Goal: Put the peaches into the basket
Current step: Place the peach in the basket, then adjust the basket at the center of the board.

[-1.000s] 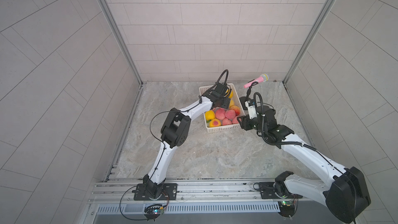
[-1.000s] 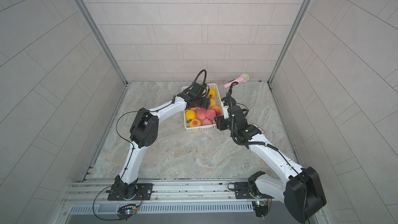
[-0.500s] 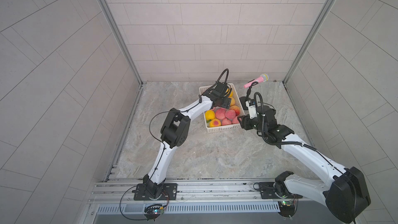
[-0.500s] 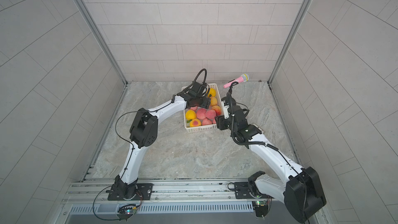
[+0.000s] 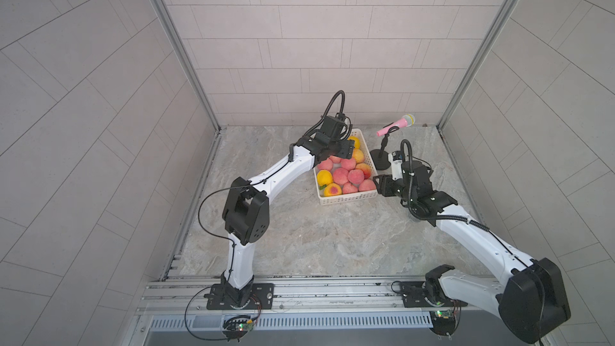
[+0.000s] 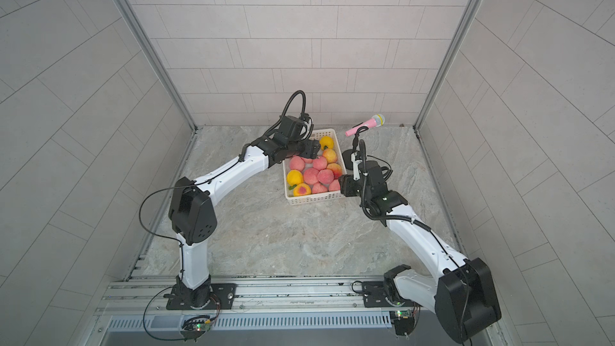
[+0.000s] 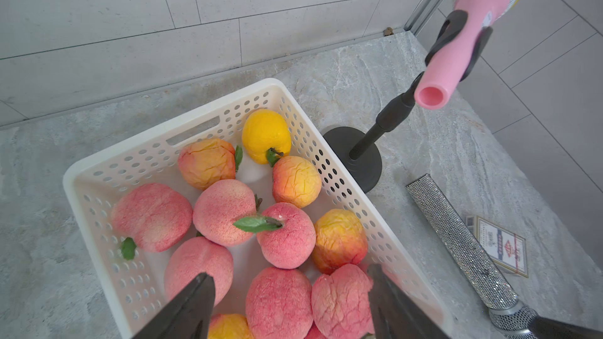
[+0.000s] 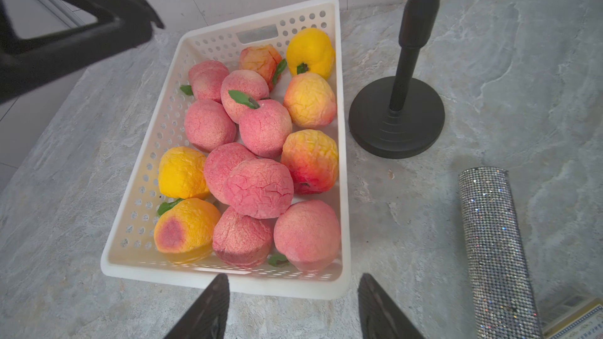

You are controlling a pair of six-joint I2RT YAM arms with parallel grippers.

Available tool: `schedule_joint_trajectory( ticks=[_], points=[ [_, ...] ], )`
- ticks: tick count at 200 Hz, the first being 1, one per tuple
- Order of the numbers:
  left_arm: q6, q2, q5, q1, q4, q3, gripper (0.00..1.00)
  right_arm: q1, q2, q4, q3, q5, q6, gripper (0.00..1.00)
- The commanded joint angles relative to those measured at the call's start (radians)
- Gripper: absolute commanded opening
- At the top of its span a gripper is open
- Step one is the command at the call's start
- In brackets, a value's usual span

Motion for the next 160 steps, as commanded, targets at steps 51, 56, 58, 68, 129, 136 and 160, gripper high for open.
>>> schedule_joint_trajectory(
  ticks=[51, 56, 58, 68, 129, 136, 160],
  points=[
    [-0.099, -0.290, -0.038, 0.060, 0.040, -0.347, 0.80, -0.145, 0.035, 0.082, -0.017, -0.069, 0.081, 0.68],
    [-0.109, -0.314, -0.033, 0.069, 0.048, -0.379, 0.80, -0.157, 0.034, 0.092, -0.022, -0.069, 0.082, 0.68],
    [-0.115, -0.324, -0.031, 0.072, 0.051, -0.390, 0.80, -0.162, 0.033, 0.095, -0.024, -0.068, 0.083, 0.68],
    [-0.128, -0.370, -0.017, 0.088, 0.064, -0.450, 0.80, -0.188, 0.035, 0.112, -0.033, -0.066, 0.082, 0.68],
    [-0.177, -0.513, 0.050, 0.195, 0.073, -0.665, 0.83, -0.308, 0.062, 0.165, -0.031, -0.108, 0.138, 0.68],
    [-0.191, -0.515, 0.063, 0.205, 0.075, -0.675, 0.83, -0.307, 0.078, 0.191, -0.036, -0.159, 0.162, 0.69],
    [-0.229, -0.522, 0.136, 0.251, 0.111, -0.719, 0.84, -0.306, 0.154, 0.401, -0.104, -0.337, 0.292, 0.72]
  ],
)
